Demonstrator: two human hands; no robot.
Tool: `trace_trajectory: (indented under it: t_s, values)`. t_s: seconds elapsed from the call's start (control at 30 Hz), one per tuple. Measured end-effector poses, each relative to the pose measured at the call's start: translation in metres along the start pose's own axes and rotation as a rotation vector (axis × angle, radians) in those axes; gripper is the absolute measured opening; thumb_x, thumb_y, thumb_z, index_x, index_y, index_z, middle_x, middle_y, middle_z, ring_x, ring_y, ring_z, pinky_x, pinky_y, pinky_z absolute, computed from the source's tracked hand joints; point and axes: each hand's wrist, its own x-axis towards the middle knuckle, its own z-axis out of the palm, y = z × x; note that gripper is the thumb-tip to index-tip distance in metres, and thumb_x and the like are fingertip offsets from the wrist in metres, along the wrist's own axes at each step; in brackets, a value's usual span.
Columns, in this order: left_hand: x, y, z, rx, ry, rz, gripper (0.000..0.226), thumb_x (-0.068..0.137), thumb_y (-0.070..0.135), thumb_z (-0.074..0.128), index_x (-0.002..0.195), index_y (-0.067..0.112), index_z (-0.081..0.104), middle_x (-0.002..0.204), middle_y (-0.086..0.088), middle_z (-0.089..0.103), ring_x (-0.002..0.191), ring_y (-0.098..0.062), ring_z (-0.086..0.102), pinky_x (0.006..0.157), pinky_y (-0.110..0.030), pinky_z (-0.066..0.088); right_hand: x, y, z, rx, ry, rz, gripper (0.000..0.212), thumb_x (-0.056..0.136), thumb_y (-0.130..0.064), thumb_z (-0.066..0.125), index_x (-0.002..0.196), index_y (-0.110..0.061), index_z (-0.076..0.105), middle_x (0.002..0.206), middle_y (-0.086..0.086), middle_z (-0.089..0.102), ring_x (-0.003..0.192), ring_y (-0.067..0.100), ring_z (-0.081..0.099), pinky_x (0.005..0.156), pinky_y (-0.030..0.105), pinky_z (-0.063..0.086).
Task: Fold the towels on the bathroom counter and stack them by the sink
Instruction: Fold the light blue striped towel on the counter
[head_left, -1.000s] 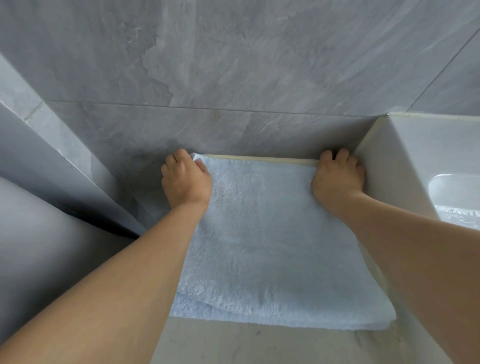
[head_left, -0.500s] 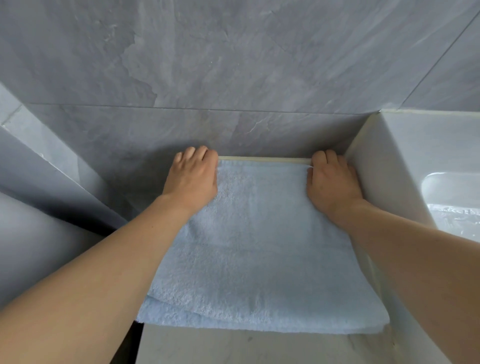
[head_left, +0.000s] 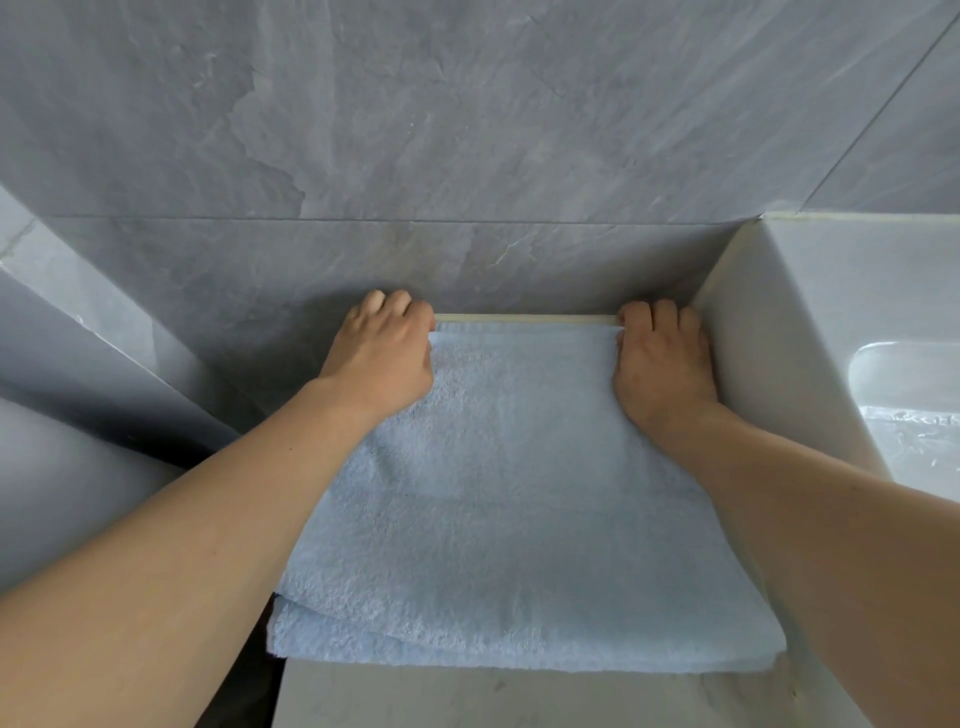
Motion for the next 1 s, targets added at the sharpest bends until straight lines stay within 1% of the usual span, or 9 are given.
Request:
trace_trajectory:
  t_s: [0.13, 0.27, 0.47, 0.57, 0.67, 0.73, 0.8, 0.9, 1.0]
  values:
    - [0.002, 0.002, 0.000, -0.125, 0.033, -0.068, 0.010, 0.101, 0.017, 0.046, 0.104, 0.008, 0.051, 0.108, -0.010, 0.056, 0.097, -0.029, 0.047, 0.079, -0.038, 0.040, 0.000, 0.002, 0.004, 0.044, 0.005, 0.050, 0.023, 0.100, -0.017, 0.038, 0.117, -0.007, 0.051, 0.120, 0.021, 0.046, 0.110, 0.038, 0.043, 0.093, 0.045, 0.031]
    - [0.009, 0.007, 0.005, -0.122, 0.077, -0.222, 0.022, 0.102, 0.026, 0.047, 0.106, 0.006, 0.057, 0.110, -0.013, 0.062, 0.105, -0.034, 0.050, 0.084, -0.041, 0.039, 0.000, 0.005, 0.006, 0.102, 0.031, 0.061, 0.025, 0.101, -0.020, 0.038, 0.117, -0.007, 0.052, 0.120, 0.020, 0.049, 0.109, 0.038, 0.045, 0.094, 0.044, 0.029]
    - [0.011, 0.020, 0.018, -0.024, 0.158, -0.326, 0.027, 0.102, 0.026, 0.043, 0.111, 0.005, 0.059, 0.114, -0.014, 0.062, 0.107, -0.034, 0.049, 0.089, -0.042, 0.036, 0.003, 0.006, 0.007, 0.129, 0.008, 0.070, 0.029, 0.103, -0.023, 0.032, 0.116, -0.006, 0.051, 0.119, 0.020, 0.054, 0.110, 0.037, 0.048, 0.096, 0.041, 0.030]
    - [0.006, 0.025, 0.020, 0.022, 0.220, -0.235, 0.018, 0.099, 0.017, 0.045, 0.103, 0.006, 0.058, 0.106, -0.013, 0.059, 0.102, -0.034, 0.050, 0.088, -0.042, 0.035, 0.002, 0.006, 0.006, 0.124, 0.052, 0.054, 0.027, 0.103, -0.020, 0.033, 0.112, -0.006, 0.053, 0.116, 0.020, 0.055, 0.107, 0.038, 0.048, 0.093, 0.042, 0.031]
    - [-0.003, 0.026, 0.021, -0.070, 0.293, -0.084, 0.016, 0.099, 0.015, 0.048, 0.093, 0.002, 0.056, 0.095, -0.017, 0.059, 0.091, -0.037, 0.052, 0.080, -0.044, 0.037, -0.002, 0.008, 0.007, 0.136, 0.131, 0.033, 0.022, 0.102, -0.016, 0.037, 0.106, -0.005, 0.056, 0.111, 0.020, 0.056, 0.101, 0.038, 0.049, 0.088, 0.044, 0.032]
    - [-0.002, 0.022, 0.020, -0.161, 0.297, -0.166, 0.022, 0.102, 0.018, 0.046, 0.091, 0.000, 0.053, 0.092, -0.022, 0.059, 0.089, -0.040, 0.052, 0.076, -0.044, 0.035, -0.002, 0.008, 0.008, 0.149, 0.136, 0.052, 0.022, 0.102, -0.015, 0.037, 0.105, -0.005, 0.056, 0.110, 0.021, 0.057, 0.100, 0.038, 0.049, 0.088, 0.044, 0.032]
    - [0.005, 0.019, 0.018, -0.210, 0.279, -0.297, 0.026, 0.103, 0.022, 0.045, 0.095, -0.002, 0.054, 0.097, -0.024, 0.060, 0.093, -0.042, 0.052, 0.078, -0.047, 0.034, 0.000, 0.006, 0.009, 0.155, 0.130, 0.080, 0.025, 0.102, -0.017, 0.035, 0.106, -0.004, 0.056, 0.110, 0.021, 0.057, 0.101, 0.038, 0.049, 0.089, 0.043, 0.031]
    - [0.014, 0.021, 0.019, -0.227, 0.235, -0.403, 0.026, 0.102, 0.025, 0.048, 0.100, 0.000, 0.056, 0.106, -0.020, 0.063, 0.102, -0.042, 0.053, 0.083, -0.046, 0.037, 0.003, 0.004, 0.011, 0.144, 0.122, 0.113, 0.027, 0.103, -0.018, 0.035, 0.107, -0.002, 0.056, 0.111, 0.022, 0.058, 0.104, 0.039, 0.049, 0.090, 0.044, 0.031]
    - [0.016, 0.025, 0.023, -0.274, 0.244, -0.479, 0.026, 0.100, 0.029, 0.052, 0.098, 0.004, 0.058, 0.107, -0.017, 0.065, 0.104, -0.040, 0.054, 0.085, -0.044, 0.038, 0.006, 0.003, 0.011, 0.099, 0.087, 0.119, 0.029, 0.103, -0.019, 0.033, 0.110, -0.001, 0.055, 0.113, 0.024, 0.057, 0.107, 0.039, 0.049, 0.091, 0.044, 0.032]
